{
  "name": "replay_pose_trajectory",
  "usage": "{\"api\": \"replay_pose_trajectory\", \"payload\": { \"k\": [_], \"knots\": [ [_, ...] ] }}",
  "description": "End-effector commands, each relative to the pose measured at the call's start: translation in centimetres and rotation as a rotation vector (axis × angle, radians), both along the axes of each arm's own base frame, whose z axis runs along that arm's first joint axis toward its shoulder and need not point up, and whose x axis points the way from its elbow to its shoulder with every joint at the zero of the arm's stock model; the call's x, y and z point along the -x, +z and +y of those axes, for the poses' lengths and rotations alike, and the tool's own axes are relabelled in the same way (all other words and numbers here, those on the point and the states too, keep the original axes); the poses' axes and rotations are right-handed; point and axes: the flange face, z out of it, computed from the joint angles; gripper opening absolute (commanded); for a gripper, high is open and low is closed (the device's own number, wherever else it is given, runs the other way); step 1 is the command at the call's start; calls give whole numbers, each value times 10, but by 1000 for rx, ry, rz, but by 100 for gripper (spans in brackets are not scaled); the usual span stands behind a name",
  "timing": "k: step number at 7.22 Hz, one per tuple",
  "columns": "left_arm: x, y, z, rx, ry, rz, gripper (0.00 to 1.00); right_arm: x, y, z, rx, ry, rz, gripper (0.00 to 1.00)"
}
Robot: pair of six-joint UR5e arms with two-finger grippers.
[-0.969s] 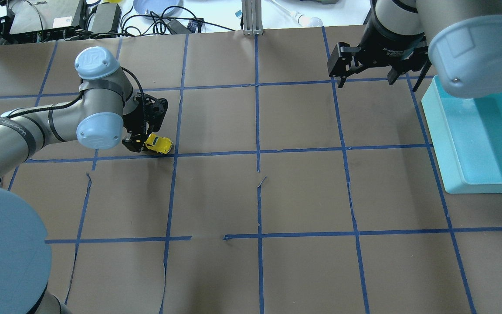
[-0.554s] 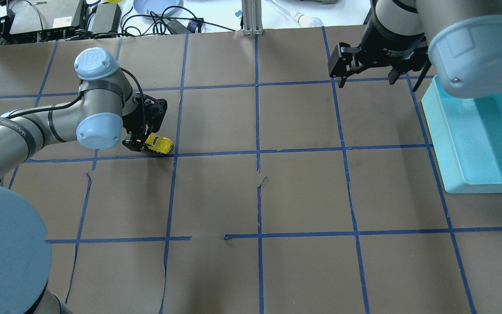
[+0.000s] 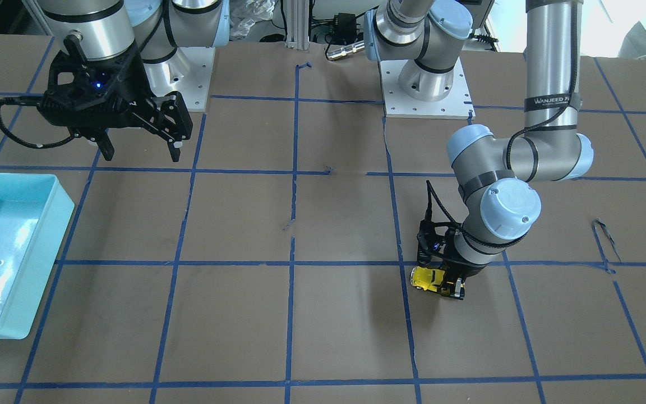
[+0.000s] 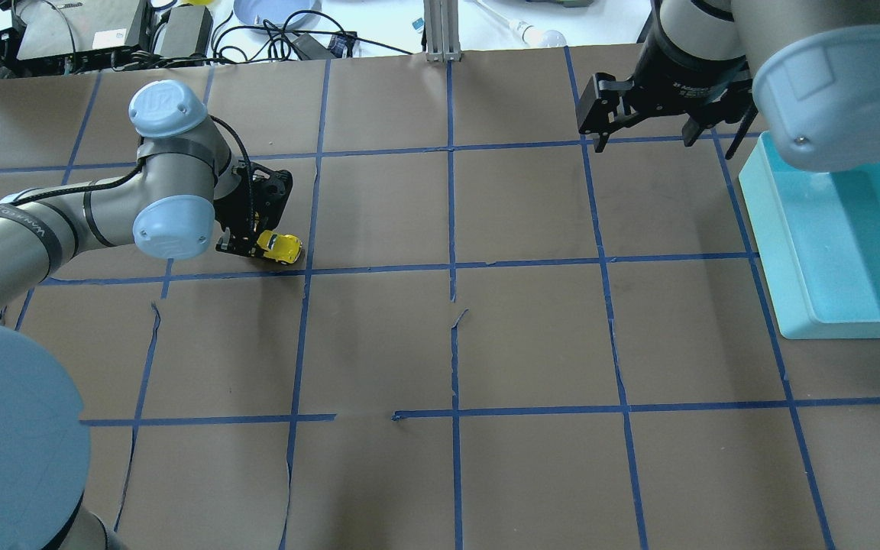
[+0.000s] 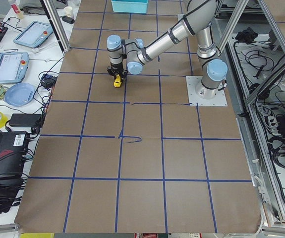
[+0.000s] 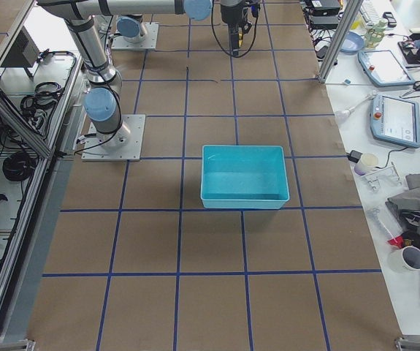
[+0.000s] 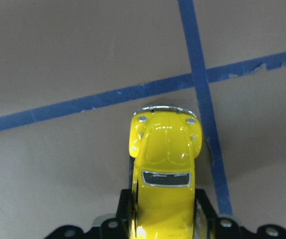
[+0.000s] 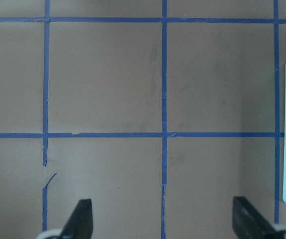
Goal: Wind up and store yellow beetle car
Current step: 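Drag the held car backward toward the robot with the left gripper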
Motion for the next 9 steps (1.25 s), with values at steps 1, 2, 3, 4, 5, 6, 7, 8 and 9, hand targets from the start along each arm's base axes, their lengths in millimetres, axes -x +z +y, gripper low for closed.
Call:
{"api": "replay_pose_trajectory", "payload": {
  "k": [1, 2, 3, 4, 5, 6, 7, 8, 9],
  "knots": [
    [-1, 15, -9, 2, 59, 2, 7, 0, 2, 1, 3, 0, 2, 100],
    [0, 10, -10, -3, 139, 18, 7, 0, 2, 1, 3, 0, 2, 100],
    [0, 7, -10, -7, 211, 21, 7, 1, 0, 2, 1, -2, 3, 100],
    [1, 2, -8, -18, 243, 24, 7, 1, 0, 3, 0, -2, 3, 100],
    [1, 0, -10, -19, 235, 23, 7, 1, 1, 4, 0, -2, 3, 100],
    [1, -2, -10, -22, 235, 24, 7, 1, 1, 4, 0, -2, 3, 100],
    [1, -3, -9, -24, 225, 23, 7, 1, 1, 4, 0, -2, 3, 100],
    [1, -6, -8, -27, 219, 19, 7, 1, 0, 4, -1, -2, 3, 100],
    [0, -8, -7, -27, 215, 19, 7, 1, 0, 4, -1, -2, 3, 100]
  ]
}}
